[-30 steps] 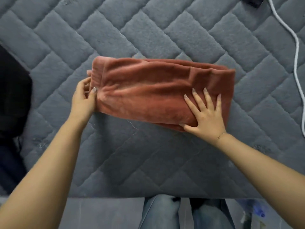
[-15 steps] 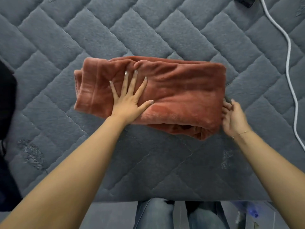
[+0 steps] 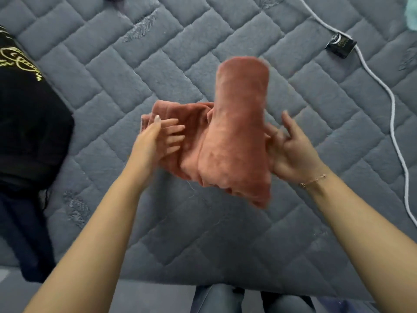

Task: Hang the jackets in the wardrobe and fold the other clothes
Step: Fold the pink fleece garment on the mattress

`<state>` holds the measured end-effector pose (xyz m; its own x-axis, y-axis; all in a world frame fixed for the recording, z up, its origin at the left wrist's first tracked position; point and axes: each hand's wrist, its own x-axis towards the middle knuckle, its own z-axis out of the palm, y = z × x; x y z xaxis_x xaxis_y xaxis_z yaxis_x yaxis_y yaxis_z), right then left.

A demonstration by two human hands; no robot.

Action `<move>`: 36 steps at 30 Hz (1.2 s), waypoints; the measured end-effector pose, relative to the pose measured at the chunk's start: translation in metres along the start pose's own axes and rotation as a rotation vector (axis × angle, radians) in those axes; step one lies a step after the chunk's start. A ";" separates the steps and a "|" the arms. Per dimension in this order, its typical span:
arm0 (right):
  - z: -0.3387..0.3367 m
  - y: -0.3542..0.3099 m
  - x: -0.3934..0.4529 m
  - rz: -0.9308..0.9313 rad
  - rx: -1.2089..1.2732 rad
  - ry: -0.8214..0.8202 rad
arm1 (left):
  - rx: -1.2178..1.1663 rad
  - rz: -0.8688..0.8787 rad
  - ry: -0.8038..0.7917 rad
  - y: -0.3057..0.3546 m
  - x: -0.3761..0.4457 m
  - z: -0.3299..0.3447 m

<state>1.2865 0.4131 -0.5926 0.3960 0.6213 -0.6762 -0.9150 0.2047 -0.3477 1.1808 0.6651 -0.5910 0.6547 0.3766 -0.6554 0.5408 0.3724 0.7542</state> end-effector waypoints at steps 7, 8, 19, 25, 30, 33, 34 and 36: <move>0.114 0.069 0.074 0.066 -0.376 0.021 | 0.228 -0.075 0.167 -0.002 -0.019 -0.068; 0.116 0.075 0.078 0.019 -0.379 0.063 | 0.276 -0.051 0.239 -0.006 -0.019 -0.068; 0.067 0.040 0.126 -0.592 -2.155 0.003 | 0.991 0.165 0.274 -0.014 0.021 -0.088; 0.057 0.044 0.155 -0.655 -2.244 0.110 | 1.274 0.397 0.384 -0.038 0.032 -0.020; 0.033 0.057 0.170 -0.801 -2.232 0.116 | 1.328 0.448 0.410 -0.097 0.060 -0.046; 0.025 0.063 0.183 -0.820 -2.077 0.191 | 1.296 0.529 0.431 -0.111 0.075 -0.052; 0.024 0.063 0.187 -0.837 -2.039 0.201 | 1.285 0.535 0.439 -0.111 0.078 -0.053; 0.026 0.058 0.189 -0.821 -1.932 0.186 | 1.267 0.516 0.432 -0.109 0.080 -0.053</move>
<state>1.3063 0.5622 -0.7241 0.6829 0.7286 -0.0525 0.6063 -0.6054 -0.5156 1.1462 0.6996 -0.7282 0.8347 0.5433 -0.0893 0.5443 -0.7896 0.2835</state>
